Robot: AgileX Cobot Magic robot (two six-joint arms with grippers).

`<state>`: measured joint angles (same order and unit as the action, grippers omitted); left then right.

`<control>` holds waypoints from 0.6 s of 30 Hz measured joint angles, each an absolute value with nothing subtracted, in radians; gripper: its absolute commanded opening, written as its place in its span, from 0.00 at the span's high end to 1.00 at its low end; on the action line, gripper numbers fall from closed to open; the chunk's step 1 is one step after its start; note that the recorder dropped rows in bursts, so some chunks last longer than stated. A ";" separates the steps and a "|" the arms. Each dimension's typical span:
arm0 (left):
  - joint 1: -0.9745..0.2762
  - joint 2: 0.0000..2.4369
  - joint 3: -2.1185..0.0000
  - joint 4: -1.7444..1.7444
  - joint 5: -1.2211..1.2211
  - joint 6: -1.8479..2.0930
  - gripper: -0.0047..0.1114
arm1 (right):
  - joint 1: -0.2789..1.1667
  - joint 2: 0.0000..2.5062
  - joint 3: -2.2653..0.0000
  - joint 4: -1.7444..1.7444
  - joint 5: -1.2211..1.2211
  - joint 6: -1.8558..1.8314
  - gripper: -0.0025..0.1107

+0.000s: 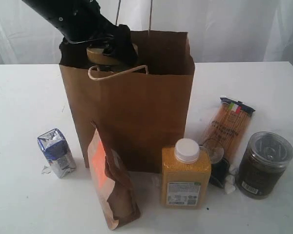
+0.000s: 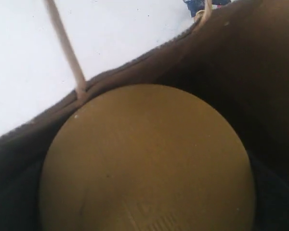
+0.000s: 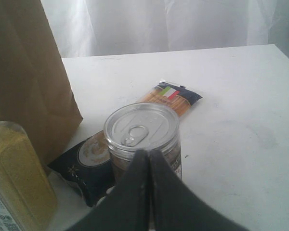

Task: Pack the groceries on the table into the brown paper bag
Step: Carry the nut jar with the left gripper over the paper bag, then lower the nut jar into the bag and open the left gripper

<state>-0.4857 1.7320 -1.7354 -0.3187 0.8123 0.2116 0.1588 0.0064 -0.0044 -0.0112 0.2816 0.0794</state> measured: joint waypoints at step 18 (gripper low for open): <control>-0.488 1.732 -1.666 -0.325 0.788 0.245 0.96 | 0.159 0.006 -0.004 -0.011 0.282 0.079 0.98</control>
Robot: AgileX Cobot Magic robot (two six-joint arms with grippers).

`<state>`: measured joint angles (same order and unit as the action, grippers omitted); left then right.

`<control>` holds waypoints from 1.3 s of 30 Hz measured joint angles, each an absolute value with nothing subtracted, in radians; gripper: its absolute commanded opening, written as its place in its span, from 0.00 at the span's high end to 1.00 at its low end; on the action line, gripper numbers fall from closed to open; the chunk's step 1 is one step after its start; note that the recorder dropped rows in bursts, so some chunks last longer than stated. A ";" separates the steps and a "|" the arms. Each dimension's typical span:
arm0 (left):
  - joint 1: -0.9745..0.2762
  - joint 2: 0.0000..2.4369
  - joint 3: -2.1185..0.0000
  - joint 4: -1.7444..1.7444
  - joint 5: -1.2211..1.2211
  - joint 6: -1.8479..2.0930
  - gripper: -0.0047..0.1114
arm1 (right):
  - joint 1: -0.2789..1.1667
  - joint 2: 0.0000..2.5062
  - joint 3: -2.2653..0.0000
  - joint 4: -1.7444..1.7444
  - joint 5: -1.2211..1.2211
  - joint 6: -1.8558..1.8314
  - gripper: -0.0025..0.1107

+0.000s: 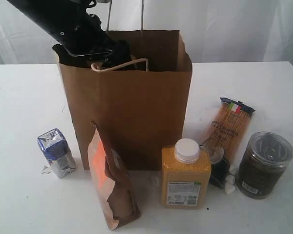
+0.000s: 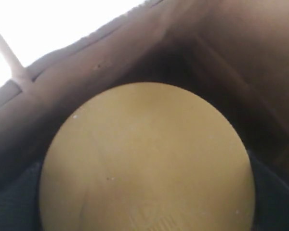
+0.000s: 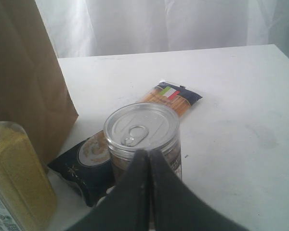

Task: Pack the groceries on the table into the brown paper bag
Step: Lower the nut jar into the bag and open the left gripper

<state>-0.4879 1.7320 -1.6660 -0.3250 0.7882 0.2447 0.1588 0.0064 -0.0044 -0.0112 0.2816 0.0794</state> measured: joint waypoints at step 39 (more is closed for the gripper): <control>-0.488 1.681 -1.665 -0.352 0.897 0.290 0.05 | 0.159 0.006 -0.004 -0.011 0.282 0.079 0.98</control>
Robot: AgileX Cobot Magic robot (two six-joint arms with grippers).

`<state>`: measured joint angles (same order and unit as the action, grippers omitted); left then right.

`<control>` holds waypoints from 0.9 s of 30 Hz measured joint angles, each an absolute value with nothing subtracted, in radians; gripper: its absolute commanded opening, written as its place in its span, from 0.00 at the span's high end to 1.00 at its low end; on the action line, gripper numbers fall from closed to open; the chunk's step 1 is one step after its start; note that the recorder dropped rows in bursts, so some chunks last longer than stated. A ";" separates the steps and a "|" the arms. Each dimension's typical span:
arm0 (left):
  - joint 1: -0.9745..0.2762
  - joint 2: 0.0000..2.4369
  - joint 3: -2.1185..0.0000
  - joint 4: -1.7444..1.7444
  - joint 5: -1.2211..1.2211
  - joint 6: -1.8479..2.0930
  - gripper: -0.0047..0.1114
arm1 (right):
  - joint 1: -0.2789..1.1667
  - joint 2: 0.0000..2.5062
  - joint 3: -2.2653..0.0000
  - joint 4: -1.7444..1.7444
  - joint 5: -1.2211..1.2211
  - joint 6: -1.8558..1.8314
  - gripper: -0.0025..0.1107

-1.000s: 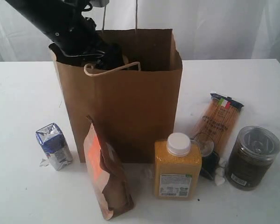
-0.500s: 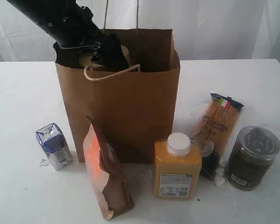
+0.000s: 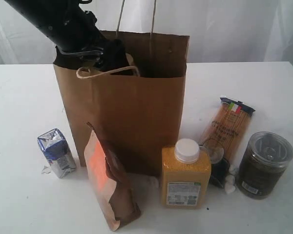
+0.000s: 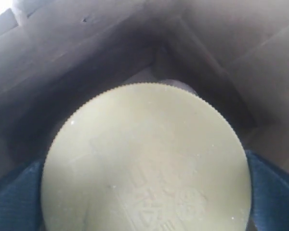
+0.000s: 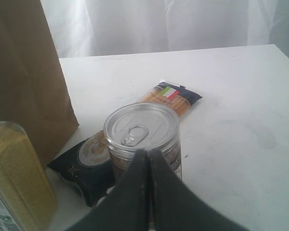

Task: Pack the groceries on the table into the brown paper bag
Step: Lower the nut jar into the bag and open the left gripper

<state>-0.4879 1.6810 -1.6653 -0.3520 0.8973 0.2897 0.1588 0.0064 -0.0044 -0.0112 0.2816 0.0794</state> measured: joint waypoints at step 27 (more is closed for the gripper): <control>-0.508 1.662 -1.698 -0.363 0.887 0.273 0.05 | 0.159 0.006 -0.004 -0.011 0.282 0.079 0.98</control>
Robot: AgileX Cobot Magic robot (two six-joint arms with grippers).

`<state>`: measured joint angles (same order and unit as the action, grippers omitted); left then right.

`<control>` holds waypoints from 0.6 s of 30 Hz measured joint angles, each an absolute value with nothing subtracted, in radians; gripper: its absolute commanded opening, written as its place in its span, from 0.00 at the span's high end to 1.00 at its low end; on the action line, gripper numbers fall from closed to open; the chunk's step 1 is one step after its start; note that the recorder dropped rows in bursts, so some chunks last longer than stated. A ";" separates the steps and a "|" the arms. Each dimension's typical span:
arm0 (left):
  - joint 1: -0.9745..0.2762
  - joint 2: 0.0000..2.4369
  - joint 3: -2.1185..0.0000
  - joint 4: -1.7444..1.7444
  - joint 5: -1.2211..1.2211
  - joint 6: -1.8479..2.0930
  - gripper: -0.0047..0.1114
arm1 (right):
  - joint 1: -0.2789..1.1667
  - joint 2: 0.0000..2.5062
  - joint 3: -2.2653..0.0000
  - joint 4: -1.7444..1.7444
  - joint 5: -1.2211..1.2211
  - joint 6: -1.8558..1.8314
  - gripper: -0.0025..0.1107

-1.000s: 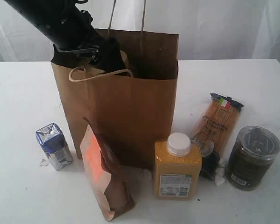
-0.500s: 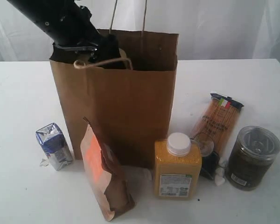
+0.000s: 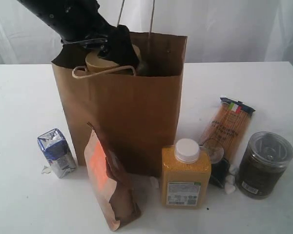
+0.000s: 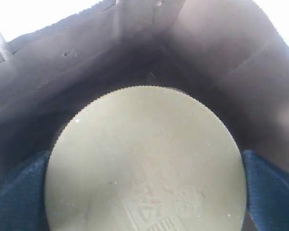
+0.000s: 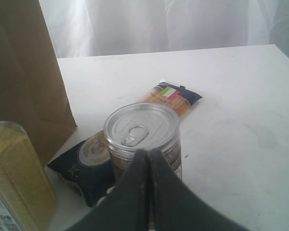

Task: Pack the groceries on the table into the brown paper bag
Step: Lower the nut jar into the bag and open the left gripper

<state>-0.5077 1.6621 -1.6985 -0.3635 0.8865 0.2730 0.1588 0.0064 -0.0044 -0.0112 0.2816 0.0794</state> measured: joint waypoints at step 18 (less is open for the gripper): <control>-0.508 1.658 -1.698 -0.369 0.851 0.266 0.05 | 0.159 0.006 -0.004 -0.011 0.282 0.079 0.98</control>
